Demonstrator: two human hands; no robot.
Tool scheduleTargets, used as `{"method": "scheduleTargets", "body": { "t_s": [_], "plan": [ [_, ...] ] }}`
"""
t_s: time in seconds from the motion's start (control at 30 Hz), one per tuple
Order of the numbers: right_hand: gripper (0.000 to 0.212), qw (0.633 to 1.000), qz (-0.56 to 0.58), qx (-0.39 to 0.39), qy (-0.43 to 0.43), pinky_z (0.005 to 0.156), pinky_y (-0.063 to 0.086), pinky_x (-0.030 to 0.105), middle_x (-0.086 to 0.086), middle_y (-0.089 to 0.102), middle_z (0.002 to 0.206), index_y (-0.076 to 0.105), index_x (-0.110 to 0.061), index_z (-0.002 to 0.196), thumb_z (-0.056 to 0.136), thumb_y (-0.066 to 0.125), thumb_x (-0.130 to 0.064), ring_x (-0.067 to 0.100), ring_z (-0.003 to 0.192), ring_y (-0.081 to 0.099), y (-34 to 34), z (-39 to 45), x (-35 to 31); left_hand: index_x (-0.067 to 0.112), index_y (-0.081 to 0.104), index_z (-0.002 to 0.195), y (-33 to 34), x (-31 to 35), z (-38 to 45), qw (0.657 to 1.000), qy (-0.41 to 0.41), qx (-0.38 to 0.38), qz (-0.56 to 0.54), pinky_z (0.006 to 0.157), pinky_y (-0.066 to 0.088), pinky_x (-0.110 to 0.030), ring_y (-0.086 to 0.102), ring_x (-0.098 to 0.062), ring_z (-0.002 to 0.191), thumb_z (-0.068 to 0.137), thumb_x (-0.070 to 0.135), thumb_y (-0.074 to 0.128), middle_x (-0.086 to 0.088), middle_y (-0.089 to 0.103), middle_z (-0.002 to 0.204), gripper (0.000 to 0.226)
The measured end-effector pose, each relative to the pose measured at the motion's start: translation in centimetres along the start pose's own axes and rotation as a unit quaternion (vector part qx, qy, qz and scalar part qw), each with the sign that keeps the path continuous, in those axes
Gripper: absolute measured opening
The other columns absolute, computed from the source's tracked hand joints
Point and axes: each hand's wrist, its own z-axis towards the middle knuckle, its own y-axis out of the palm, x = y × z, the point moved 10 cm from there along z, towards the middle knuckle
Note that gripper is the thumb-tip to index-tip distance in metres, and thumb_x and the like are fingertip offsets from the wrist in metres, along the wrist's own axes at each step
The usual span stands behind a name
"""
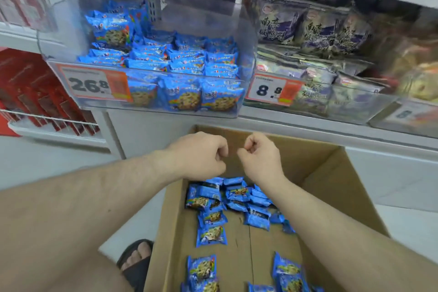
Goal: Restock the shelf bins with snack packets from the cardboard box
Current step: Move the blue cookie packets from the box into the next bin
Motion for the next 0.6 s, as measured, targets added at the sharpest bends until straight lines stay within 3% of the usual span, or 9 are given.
{"method": "scheduleTargets", "body": {
  "t_s": [0.1, 0.17, 0.3, 0.37, 0.4, 0.47, 0.53, 0.6],
  "plan": [
    [0.014, 0.988, -0.033, -0.074, 0.131, 0.051, 0.036, 0.011, -0.005, 0.055, 0.071, 0.052, -0.023, 0.086, 0.083, 0.058, -0.010, 0.014, 0.064, 0.050, 3.6, -1.0, 8.3, 0.032, 0.060, 0.097, 2.9, -0.8, 0.1, 0.996, -0.005, -0.084, 0.000, 0.072, 0.046, -0.022, 0.058, -0.009, 0.086, 0.083, 0.025, 0.058, 0.015, 0.062, 0.086, 0.016],
    [0.019, 0.962, -0.042, -0.137, 0.234, 0.057, 0.045, 0.022, 0.004, 0.061, 0.078, 0.052, -0.022, 0.101, 0.086, 0.051, -0.011, 0.021, 0.068, 0.059, 7.0, -2.9, 14.4, 0.031, 0.060, 0.097, 4.0, -1.4, 0.3, 0.993, -0.007, -0.119, 0.000, 0.074, 0.047, -0.023, 0.058, -0.009, 0.085, 0.084, 0.023, 0.058, 0.014, 0.063, 0.089, 0.016],
    [0.026, 0.899, -0.043, -0.205, 0.385, 0.059, 0.041, 0.037, 0.013, 0.054, 0.074, 0.064, -0.002, 0.103, 0.085, 0.053, -0.016, 0.026, 0.065, 0.053, 13.1, -7.5, 22.7, 0.027, 0.063, 0.103, 5.1, -2.4, 0.9, 0.989, -0.017, -0.146, -0.006, 0.077, 0.050, -0.024, 0.058, -0.007, 0.084, 0.086, 0.023, 0.058, 0.011, 0.066, 0.093, 0.018],
    [0.009, 0.876, -0.052, -0.261, 0.403, 0.063, 0.044, 0.038, 0.013, 0.054, 0.078, 0.059, -0.008, 0.094, 0.090, 0.052, -0.013, 0.027, 0.069, 0.054, 16.1, -9.1, 23.8, 0.028, 0.063, 0.104, 5.4, -2.8, 1.3, 0.988, -0.025, -0.152, -0.024, 0.078, 0.053, -0.025, 0.060, -0.006, 0.084, 0.087, 0.023, 0.058, 0.012, 0.067, 0.093, 0.019],
    [0.005, 0.863, -0.057, -0.271, 0.423, 0.063, 0.044, 0.037, 0.014, 0.054, 0.078, 0.053, -0.010, 0.087, 0.091, 0.050, -0.011, 0.028, 0.070, 0.055, 17.3, -9.8, 24.7, 0.028, 0.063, 0.105, 5.5, -3.0, 1.5, 0.987, -0.029, -0.156, -0.032, 0.076, 0.053, -0.024, 0.060, -0.005, 0.084, 0.088, 0.023, 0.058, 0.011, 0.067, 0.094, 0.019],
    [0.016, 0.843, -0.008, -0.226, 0.488, 0.057, 0.048, 0.036, 0.014, 0.055, 0.070, 0.050, -0.009, 0.077, 0.086, 0.056, -0.020, 0.027, 0.061, 0.054, 18.8, -10.8, 27.1, 0.027, 0.064, 0.105, 5.6, -3.2, 1.7, 0.986, -0.034, -0.159, -0.047, 0.077, 0.053, -0.024, 0.061, -0.005, 0.086, 0.088, 0.022, 0.058, 0.011, 0.068, 0.094, 0.019],
    [0.024, 0.834, 0.019, -0.189, 0.518, 0.054, 0.052, 0.039, 0.015, 0.061, 0.063, 0.055, -0.005, 0.081, 0.079, 0.063, -0.028, 0.028, 0.053, 0.057, 20.1, -11.2, 30.8, 0.028, 0.063, 0.104, 5.8, -3.4, 2.0, 0.984, -0.037, -0.162, -0.058, 0.083, 0.053, -0.030, 0.062, -0.006, 0.089, 0.087, 0.021, 0.059, 0.011, 0.067, 0.094, 0.018],
    [0.018, 0.828, 0.044, -0.192, 0.525, 0.052, 0.048, 0.034, 0.015, 0.060, 0.059, 0.056, -0.003, 0.082, 0.082, 0.061, -0.021, 0.026, 0.049, 0.054, 20.1, -11.1, 30.5, 0.029, 0.063, 0.103, 6.1, -3.3, 2.1, 0.983, -0.038, -0.171, -0.057, 0.085, 0.053, -0.032, 0.062, -0.005, 0.090, 0.087, 0.022, 0.059, 0.013, 0.066, 0.093, 0.018]
  ]
}}
